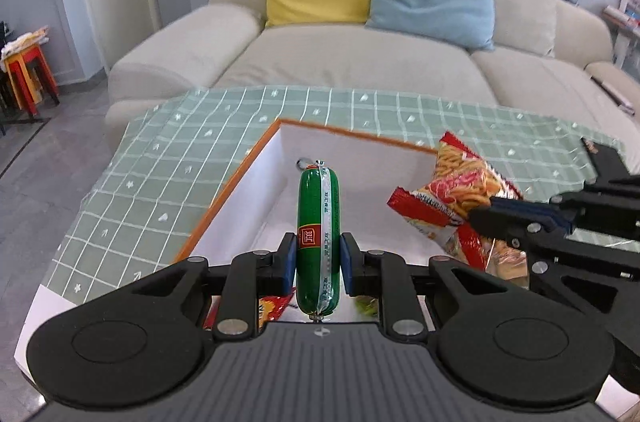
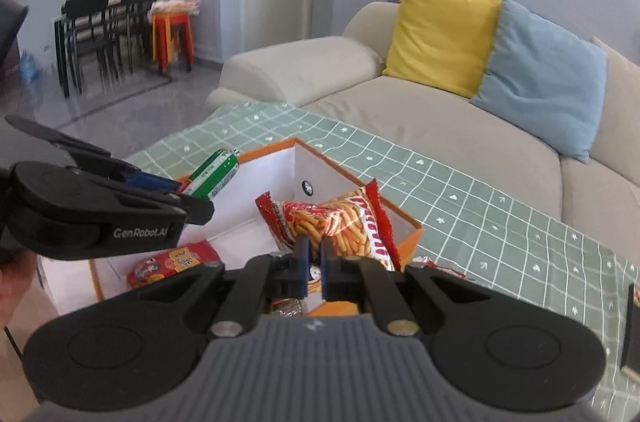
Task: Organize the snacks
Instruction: 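Lower sausage into box and open left tool while right tool releases stick-snack bag inside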
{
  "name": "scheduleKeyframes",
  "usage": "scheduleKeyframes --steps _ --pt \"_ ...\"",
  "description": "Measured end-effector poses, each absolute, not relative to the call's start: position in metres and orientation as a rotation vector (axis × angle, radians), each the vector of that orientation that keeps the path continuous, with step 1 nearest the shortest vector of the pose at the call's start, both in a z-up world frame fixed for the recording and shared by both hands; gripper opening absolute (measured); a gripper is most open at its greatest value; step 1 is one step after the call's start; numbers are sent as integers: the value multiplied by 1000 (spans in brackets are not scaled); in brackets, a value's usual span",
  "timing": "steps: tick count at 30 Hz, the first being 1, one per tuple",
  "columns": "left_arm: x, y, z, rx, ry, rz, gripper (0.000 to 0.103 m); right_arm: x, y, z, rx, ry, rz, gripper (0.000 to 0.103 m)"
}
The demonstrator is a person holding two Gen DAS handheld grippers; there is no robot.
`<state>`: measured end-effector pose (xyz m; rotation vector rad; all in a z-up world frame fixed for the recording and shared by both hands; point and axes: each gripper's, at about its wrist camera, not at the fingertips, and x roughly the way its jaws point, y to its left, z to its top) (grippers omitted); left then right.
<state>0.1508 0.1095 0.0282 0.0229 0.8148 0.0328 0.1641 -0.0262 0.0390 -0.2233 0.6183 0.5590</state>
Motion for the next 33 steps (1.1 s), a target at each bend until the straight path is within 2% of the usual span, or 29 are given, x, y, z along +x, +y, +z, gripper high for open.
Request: scheduleKeyframes --steps 7,25,33 --pt "166 122 -1 128 894 39 24 178 13 20 -370 637 589 0" --pt "194 136 -48 197 1052 -34 24 194 63 -32 -753 666 634 0" --pt "201 129 -64 254 1095 -7 24 200 65 -44 -790 678 623 0"
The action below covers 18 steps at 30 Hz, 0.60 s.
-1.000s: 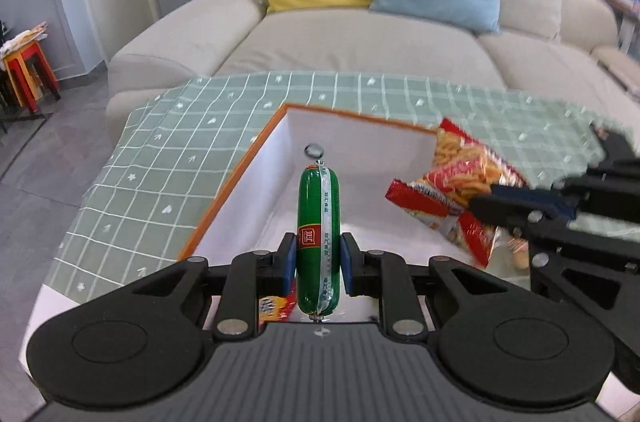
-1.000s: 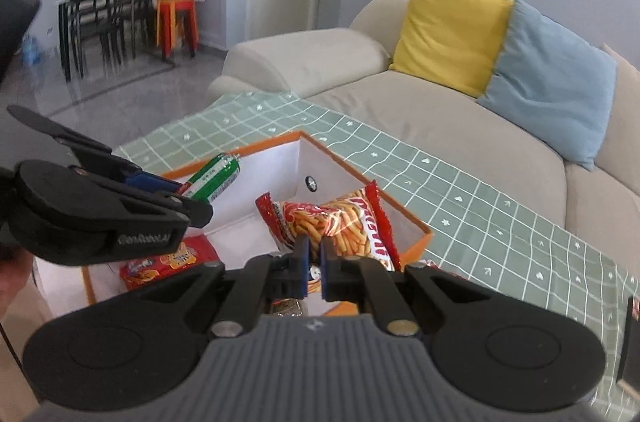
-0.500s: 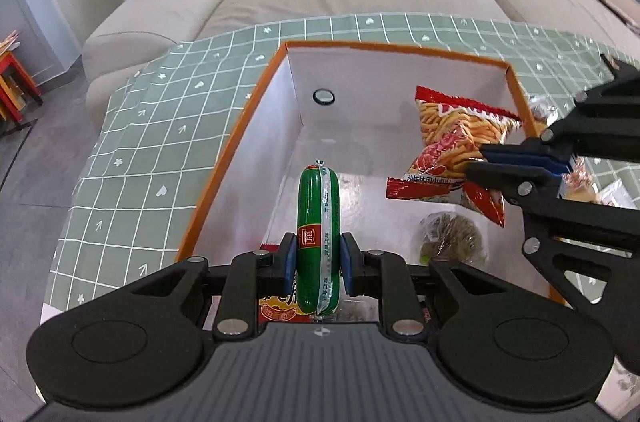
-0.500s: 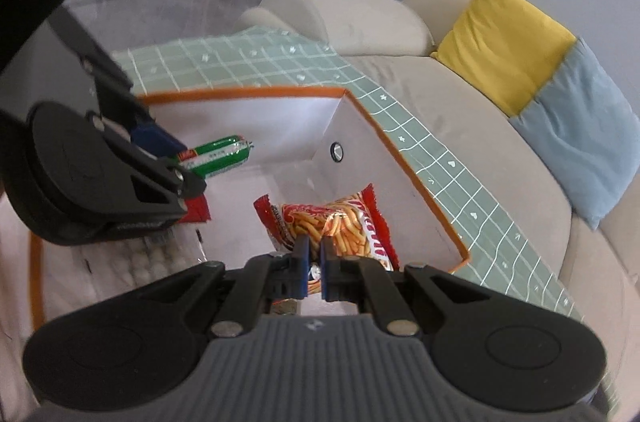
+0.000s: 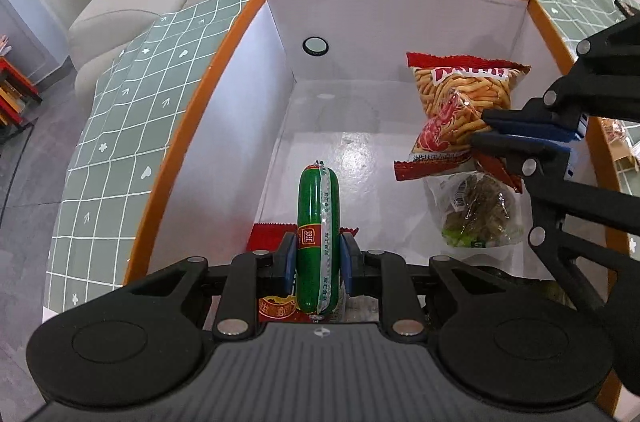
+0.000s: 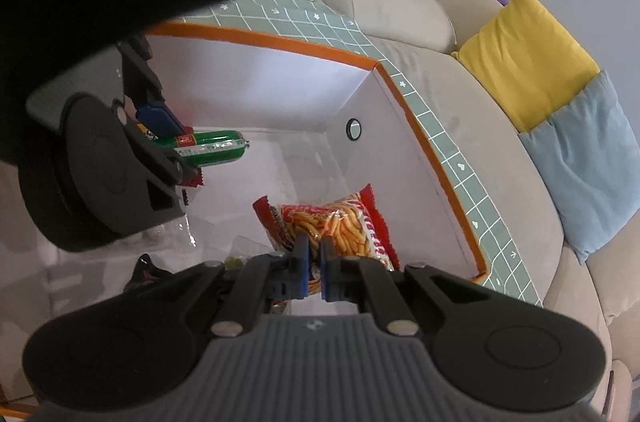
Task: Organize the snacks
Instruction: 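Lower sausage into box and open left tool while right tool releases stick-snack bag inside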
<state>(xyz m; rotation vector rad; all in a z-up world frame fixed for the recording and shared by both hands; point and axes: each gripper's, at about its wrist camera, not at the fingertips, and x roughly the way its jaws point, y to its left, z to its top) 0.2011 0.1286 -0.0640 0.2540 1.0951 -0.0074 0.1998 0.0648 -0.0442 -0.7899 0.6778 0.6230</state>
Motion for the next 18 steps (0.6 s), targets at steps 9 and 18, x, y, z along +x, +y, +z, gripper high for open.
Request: scheduleKeyframes --steps 9,18 --pt "205 127 -65 245 1090 18 25 205 63 -55 -803 711 578 1" --pt "212 124 -72 340 1115 96 25 203 60 -52 -820 694 567 2"
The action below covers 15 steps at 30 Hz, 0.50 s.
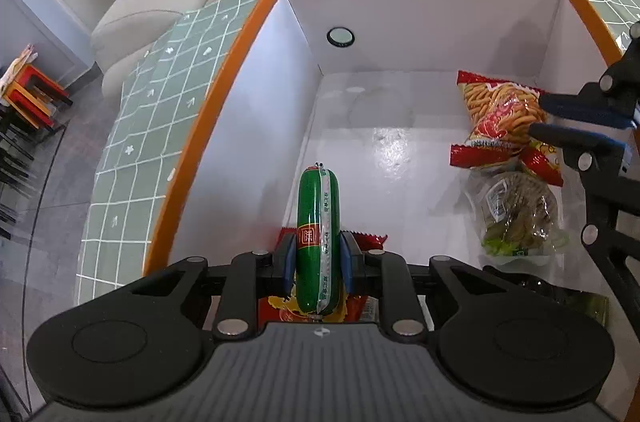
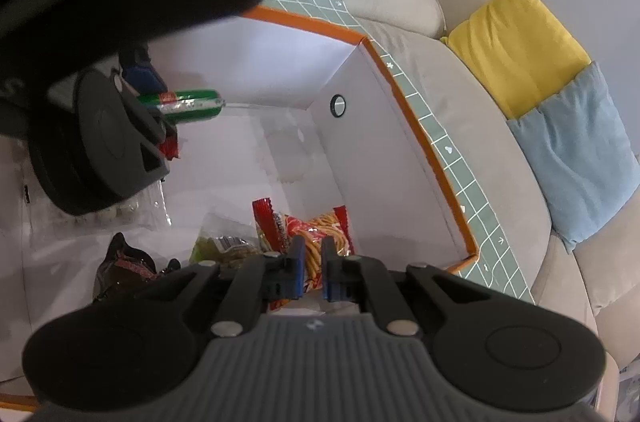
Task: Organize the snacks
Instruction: 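Lower sausage into box and open left tool while right tool releases stick-snack bag inside, then withdraw both open tools from the box back over the table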
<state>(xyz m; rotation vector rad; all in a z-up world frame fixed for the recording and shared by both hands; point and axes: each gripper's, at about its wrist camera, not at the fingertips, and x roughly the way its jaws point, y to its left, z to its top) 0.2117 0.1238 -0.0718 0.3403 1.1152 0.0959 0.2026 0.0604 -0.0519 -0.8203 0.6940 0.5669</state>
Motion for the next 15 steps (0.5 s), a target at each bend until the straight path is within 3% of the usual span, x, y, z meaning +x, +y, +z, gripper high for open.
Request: scheduleKeyframes --steps 9,15 --pt "206 124 -68 375 1100 120 34 198 57 -50 -829 684 562 20" --pt "194 121 -51 367 1040 112 57 195 51 -41 -778 681 555 44"
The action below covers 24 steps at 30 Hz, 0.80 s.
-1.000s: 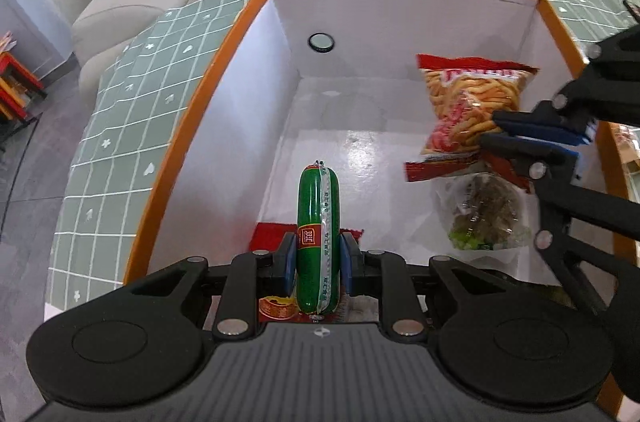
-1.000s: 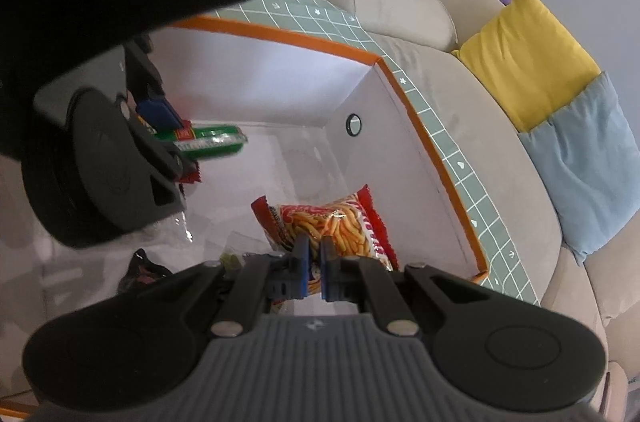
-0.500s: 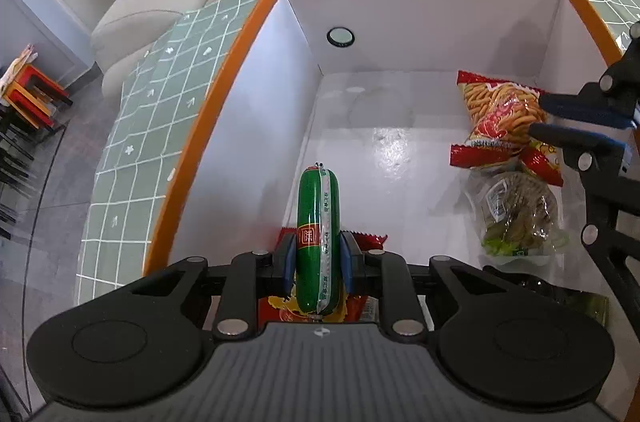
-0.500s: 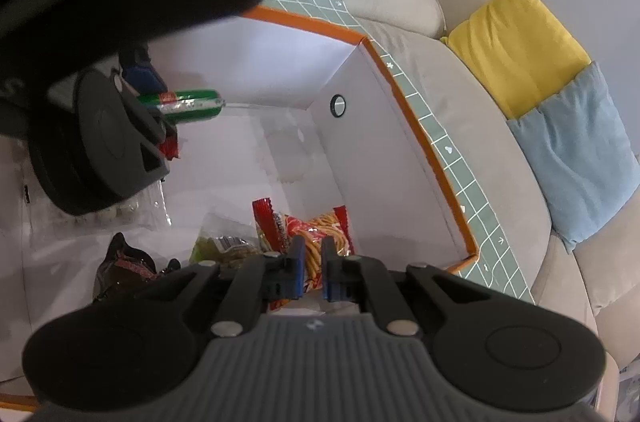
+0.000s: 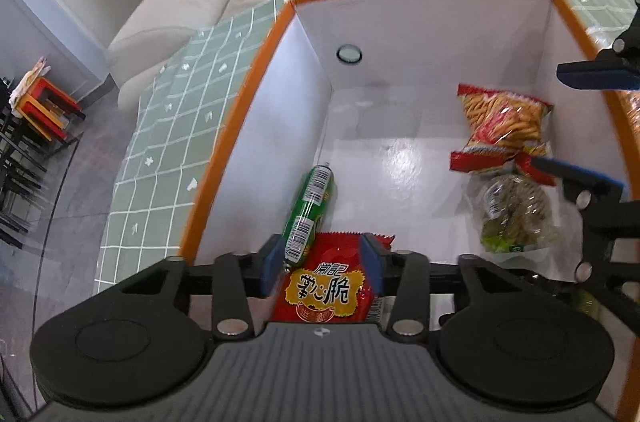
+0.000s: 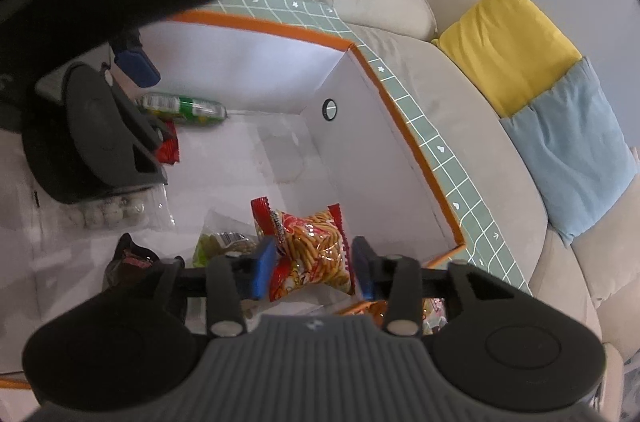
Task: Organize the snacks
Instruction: 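Withdraw both open tools from the box back over the table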
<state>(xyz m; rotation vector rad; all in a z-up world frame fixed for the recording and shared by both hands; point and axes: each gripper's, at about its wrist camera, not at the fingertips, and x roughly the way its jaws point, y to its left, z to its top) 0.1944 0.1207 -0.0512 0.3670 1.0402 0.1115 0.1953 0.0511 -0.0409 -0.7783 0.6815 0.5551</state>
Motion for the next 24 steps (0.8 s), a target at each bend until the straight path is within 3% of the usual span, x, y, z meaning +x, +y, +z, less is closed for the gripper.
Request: scheduleKeyframes --steps 4,24 --pt "181 119 -38 341 995 98 57 187 40 -30 -737 649 550 54" --pt "103 56 26 128 656 -89 63 132 -84 14 -278 595 366 61"
